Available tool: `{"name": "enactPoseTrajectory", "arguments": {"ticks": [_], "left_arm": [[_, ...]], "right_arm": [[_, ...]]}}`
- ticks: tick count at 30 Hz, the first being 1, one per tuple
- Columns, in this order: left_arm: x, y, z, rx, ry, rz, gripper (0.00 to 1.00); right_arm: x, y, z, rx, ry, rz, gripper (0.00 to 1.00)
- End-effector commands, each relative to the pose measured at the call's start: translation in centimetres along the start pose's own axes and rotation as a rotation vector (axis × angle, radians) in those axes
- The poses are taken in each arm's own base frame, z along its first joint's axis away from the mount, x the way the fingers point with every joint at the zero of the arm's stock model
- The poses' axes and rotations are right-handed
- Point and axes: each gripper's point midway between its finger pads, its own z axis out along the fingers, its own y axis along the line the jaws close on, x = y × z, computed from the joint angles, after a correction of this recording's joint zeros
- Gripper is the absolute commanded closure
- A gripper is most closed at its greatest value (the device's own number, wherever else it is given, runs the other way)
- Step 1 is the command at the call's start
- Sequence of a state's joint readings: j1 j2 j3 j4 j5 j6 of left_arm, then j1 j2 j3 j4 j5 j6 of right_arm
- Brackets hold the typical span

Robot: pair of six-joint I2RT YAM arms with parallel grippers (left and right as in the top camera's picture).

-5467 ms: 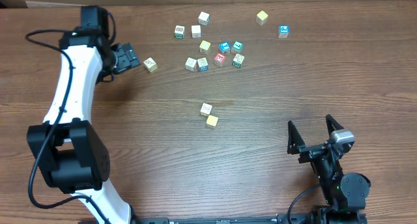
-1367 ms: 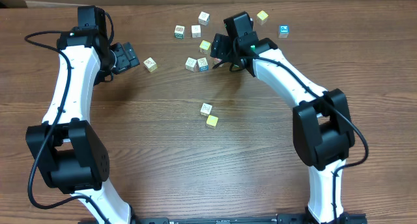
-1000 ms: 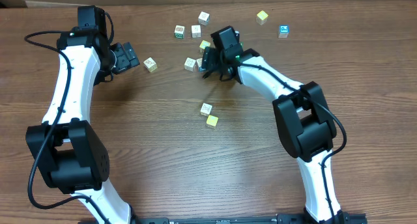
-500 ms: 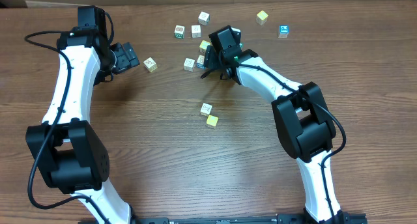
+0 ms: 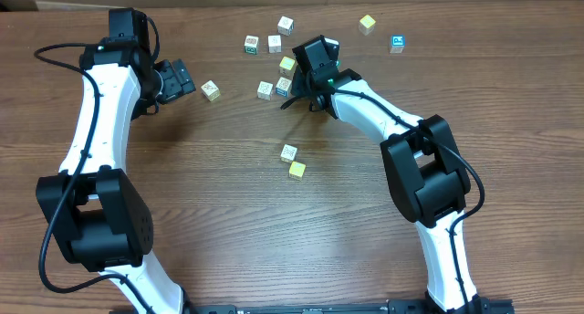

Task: Form a circle
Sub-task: 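Close the right gripper on the red block and lift it, then carry the red block down toward the placed teal T block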

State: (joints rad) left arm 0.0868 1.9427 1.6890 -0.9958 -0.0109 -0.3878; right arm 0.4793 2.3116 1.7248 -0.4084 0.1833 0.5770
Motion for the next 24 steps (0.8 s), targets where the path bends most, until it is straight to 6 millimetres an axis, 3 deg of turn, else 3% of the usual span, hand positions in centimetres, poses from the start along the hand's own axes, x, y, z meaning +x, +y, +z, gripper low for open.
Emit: {"name": "enactPoseTrajectory", "arguments": {"ticks": [1,4,11,15,19,24], "left_arm": [[-0.3,-0.4,-0.1,0.011,-0.006,-0.007,0.00],[-0.3,-0.4,-0.1,0.011,-0.006,-0.007,0.00],[-0.3,-0.4,-0.1,0.011,-0.006,-0.007,0.00],[-0.3,-0.4,-0.1,0.011,-0.006,-0.007,0.00],[-0.3,-0.4,-0.1,0.011,-0.006,-0.007,0.00],[-0.3,-0.4,-0.1,0.011,-0.006,-0.007,0.00]], "right_arm": [[0.2,-0.6,0.3,0.019,0.003,0.000,0.59],[0.4,-0.8,0.3,0.027,0.010,-0.002,0.56],[-0.4,-0.6,-0.8,0.031,0.002,-0.002,0.80],[-2.5,0.4,-3.8,0.011,-0.027,-0.004,0.83],[-4.1,0.7,-8.1,-0.002,-0.042,0.000,0.84],[-3.2,-1.0,-13.2,0.055,0.033,-0.016,0.84]]}}
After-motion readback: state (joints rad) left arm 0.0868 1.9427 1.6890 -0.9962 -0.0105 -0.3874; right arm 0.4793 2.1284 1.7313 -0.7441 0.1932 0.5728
